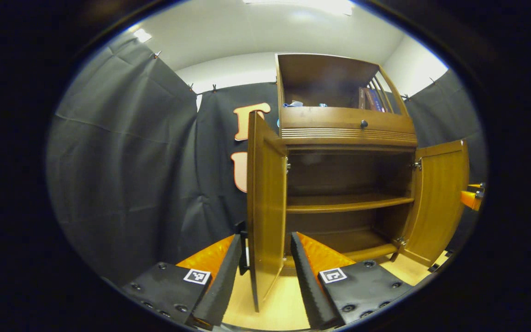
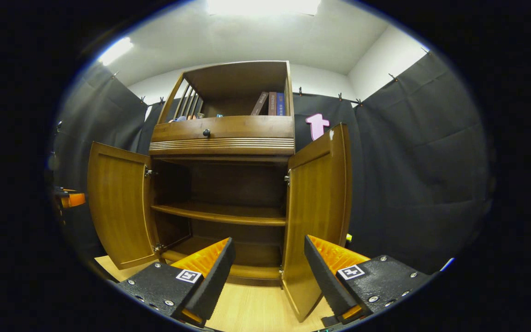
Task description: Open the right door of the double-door shoe cabinet with the right hand, and open the left door with the left hand.
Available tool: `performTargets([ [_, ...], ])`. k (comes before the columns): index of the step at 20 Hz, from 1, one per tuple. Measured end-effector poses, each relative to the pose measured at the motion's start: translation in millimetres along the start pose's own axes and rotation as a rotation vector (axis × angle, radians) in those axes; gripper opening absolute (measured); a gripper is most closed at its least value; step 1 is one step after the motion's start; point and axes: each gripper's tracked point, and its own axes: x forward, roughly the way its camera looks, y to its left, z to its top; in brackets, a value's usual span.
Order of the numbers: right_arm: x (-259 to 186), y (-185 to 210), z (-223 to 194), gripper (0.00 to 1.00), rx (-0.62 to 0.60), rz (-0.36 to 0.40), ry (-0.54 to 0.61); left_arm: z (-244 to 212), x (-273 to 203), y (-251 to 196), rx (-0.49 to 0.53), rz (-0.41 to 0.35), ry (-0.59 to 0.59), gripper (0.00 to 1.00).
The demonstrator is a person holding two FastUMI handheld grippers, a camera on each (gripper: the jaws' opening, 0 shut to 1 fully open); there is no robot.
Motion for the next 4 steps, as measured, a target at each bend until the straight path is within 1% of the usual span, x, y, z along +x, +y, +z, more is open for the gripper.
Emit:
performTargets([
  [3, -4, -13, 11, 0.98, 0.001, -0.009, -0.021, 16, 2, -5, 0.028, 0.032, -0.033, 0.83],
  [4, -5, -17, 15, 0.98, 0.001, -0.011, -0.025, 20, 3, -8, 0.028, 0.034, -0.043, 0.83],
])
